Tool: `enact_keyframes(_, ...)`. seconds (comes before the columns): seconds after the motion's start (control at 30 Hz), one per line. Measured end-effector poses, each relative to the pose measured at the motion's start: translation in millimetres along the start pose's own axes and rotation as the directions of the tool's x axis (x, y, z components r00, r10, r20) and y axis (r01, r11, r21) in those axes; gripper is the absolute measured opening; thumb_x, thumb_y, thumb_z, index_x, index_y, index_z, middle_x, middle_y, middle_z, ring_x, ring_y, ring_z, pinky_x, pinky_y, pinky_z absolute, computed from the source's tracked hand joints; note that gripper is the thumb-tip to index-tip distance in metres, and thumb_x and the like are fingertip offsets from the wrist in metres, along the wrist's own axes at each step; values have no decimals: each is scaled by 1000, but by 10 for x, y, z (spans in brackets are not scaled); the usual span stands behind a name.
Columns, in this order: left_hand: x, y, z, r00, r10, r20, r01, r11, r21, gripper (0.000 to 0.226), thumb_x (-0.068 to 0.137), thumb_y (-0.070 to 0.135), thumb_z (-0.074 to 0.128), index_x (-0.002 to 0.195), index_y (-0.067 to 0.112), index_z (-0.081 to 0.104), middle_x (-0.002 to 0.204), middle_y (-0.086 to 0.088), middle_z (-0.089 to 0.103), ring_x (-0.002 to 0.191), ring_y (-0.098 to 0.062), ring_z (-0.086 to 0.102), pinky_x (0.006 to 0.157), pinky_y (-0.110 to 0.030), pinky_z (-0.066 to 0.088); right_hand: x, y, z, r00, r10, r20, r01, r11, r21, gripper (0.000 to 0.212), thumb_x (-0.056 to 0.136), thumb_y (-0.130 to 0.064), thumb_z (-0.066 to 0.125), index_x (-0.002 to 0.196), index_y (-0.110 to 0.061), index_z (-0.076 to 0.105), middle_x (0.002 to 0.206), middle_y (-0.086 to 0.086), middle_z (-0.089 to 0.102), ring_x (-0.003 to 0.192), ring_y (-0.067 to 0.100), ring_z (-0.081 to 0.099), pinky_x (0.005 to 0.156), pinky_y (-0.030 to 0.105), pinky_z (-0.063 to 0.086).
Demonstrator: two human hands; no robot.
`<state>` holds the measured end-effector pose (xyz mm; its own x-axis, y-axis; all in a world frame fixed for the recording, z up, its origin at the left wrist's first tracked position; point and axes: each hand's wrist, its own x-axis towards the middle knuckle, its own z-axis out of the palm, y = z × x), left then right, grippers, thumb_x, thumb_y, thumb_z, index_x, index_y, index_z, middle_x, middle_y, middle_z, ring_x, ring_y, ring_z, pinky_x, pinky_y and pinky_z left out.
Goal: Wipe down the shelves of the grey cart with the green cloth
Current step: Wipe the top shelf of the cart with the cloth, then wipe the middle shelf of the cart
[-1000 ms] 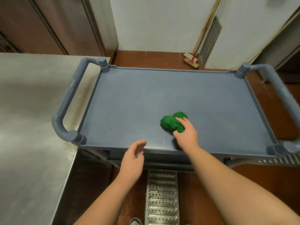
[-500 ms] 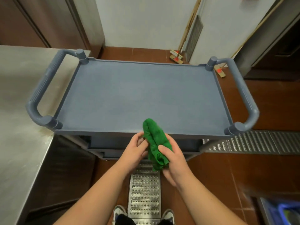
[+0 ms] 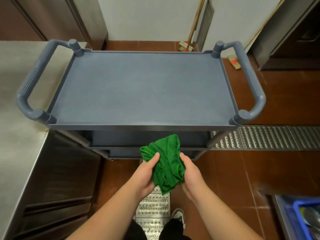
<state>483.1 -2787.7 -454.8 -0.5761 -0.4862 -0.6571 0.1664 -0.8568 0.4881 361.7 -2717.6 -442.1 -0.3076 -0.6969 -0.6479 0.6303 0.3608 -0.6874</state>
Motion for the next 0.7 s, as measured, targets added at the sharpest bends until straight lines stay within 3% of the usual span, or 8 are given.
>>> enact_keyframes(0.1, 5, 63, -230, 999, 38, 11, -39, 992, 116, 34, 100, 21, 48, 131, 9, 55, 125, -17, 65, 116, -33, 62, 96, -48, 49, 170, 119, -30, 989, -139, -43, 115, 929, -351, 23, 101, -7, 49, 113, -16, 66, 111, 7, 72, 96, 14, 70, 75, 21, 53)
enact_keyframes(0.2, 56, 157, -569, 998, 13, 54, -21, 986, 162, 34, 99, 20, 50, 132, 12, 54, 126, -15, 64, 117, -32, 61, 98, -49, 48, 304, 388, 48, 985, -153, 75, 171, 880, -444, 51, 96, -1, 53, 142, -23, 45, 131, -3, 62, 111, 4, 64, 86, 20, 52)
enact_keyframes(0.3, 180, 221, -940, 997, -45, 65, 40, 996, 85, 34, 101, 21, 46, 134, 15, 52, 127, -14, 64, 118, -31, 61, 100, -50, 46, 452, 706, 267, 976, -184, 116, 216, 752, -623, 69, 95, -4, 58, 152, -30, 31, 141, -20, 46, 121, -14, 49, 98, 12, 43)
enact_keyframes(0.4, 372, 206, -1316, 992, -116, 55, 117, 993, -16, 39, 102, 27, 42, 137, 13, 49, 129, -15, 63, 120, -30, 60, 103, -49, 44, 674, 1036, 503, 964, -224, 145, 254, 608, -752, 75, 91, -21, 64, 153, -36, 25, 147, -18, 37, 129, -9, 39, 111, 20, 36)
enact_keyframes(0.5, 621, 108, -1602, 984, -152, 92, 155, 988, -25, 47, 100, 33, 43, 140, 10, 47, 132, -15, 60, 123, -27, 57, 104, -42, 42, 977, 1354, 582, 959, -226, 170, 260, 468, -844, 83, 85, -48, 63, 154, -43, 16, 153, -12, 28, 135, 3, 35, 115, 30, 35)
enact_keyframes(0.6, 926, -97, -1823, 971, -173, 165, 174, 985, 6, 52, 96, 39, 44, 140, 11, 48, 135, -13, 59, 126, -25, 55, 108, -42, 39, 1341, 1662, 435, 958, -214, 191, 257, 345, -903, 94, 73, -72, 57, 151, -50, 9, 156, -6, 24, 141, 14, 32, 116, 40, 34)
enact_keyframes(0.7, 1377, -397, -2175, 925, -217, 310, 177, 972, 152, 59, 93, 45, 54, 141, 11, 47, 142, -17, 50, 136, -32, 43, 115, -49, 29, 1785, 1939, 115, 942, -221, 251, 295, 196, -935, 106, 65, -78, 61, 152, -50, 5, 151, -6, 28, 140, 16, 32, 114, 40, 35)
